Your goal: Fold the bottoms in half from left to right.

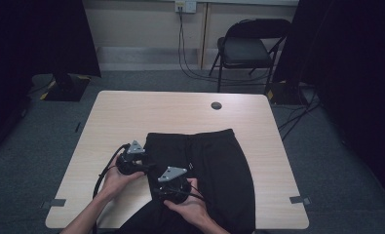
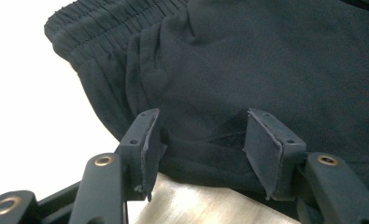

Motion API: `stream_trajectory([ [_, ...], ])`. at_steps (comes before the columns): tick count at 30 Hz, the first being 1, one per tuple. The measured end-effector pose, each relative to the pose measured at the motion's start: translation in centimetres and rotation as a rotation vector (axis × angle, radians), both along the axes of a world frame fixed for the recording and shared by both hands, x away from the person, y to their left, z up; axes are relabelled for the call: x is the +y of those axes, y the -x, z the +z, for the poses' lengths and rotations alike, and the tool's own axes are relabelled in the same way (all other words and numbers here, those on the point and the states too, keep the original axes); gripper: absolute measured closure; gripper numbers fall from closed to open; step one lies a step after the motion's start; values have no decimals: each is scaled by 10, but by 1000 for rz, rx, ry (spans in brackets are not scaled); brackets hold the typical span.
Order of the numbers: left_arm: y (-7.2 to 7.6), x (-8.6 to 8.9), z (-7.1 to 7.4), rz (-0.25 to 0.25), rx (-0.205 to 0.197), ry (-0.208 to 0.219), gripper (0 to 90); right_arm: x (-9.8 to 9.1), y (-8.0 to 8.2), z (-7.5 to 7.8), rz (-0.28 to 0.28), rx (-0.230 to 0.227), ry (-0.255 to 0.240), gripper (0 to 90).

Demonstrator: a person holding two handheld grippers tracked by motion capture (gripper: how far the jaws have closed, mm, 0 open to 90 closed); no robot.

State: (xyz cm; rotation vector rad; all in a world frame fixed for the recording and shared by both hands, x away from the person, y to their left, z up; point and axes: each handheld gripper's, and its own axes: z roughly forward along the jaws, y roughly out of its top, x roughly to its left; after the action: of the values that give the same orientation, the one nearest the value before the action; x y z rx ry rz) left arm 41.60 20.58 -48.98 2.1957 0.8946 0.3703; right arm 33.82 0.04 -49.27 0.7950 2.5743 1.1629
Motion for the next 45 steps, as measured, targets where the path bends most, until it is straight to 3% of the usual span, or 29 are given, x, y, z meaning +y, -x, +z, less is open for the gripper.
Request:
stream_trajectory([
  [3,-1,8,8,40,-3,52,459,-4,3,5,3,-33,6,797],
  [7,-4,19,16,116,-35,95,459,-15,2,14,-10,-33,-5,801],
  [12,-16,23,18,135,-4,79,397,-20,4,9,17,-33,31,866],
  [17,-27,11,5,125,31,55,297,-22,7,-2,23,-18,37,868],
  [19,-30,10,1,129,63,97,288,-23,9,-2,20,-20,34,862],
  [20,-29,8,0,128,73,88,291,-24,9,-2,18,-19,31,862],
  [22,-29,4,-2,132,80,25,298,-25,10,-4,15,-25,17,864],
  [24,-27,1,-3,146,79,33,279,-25,10,-5,15,-25,11,865],
  [26,-28,-1,-3,132,58,6,281,-24,11,-5,15,-30,9,869],
  [28,-29,-6,-6,145,29,10,292,-23,11,-6,17,-23,2,869],
  [30,-30,-13,-6,145,3,6,370,-21,9,-5,24,-9,4,870],
  [32,-30,-17,-5,144,9,13,442,-20,9,-4,28,-7,8,871],
  [36,-28,-18,-3,132,25,32,757,-20,7,-5,35,4,-4,872],
  [37,-28,-19,-3,126,30,31,794,-20,7,-5,35,6,-5,872],
  [41,-29,-15,-1,129,49,64,854,-18,5,-2,41,26,0,879],
  [42,-30,-11,1,148,54,105,857,-17,5,-1,44,26,-10,880],
  [45,-31,-3,8,164,51,170,859,-17,4,7,46,26,-44,883],
])
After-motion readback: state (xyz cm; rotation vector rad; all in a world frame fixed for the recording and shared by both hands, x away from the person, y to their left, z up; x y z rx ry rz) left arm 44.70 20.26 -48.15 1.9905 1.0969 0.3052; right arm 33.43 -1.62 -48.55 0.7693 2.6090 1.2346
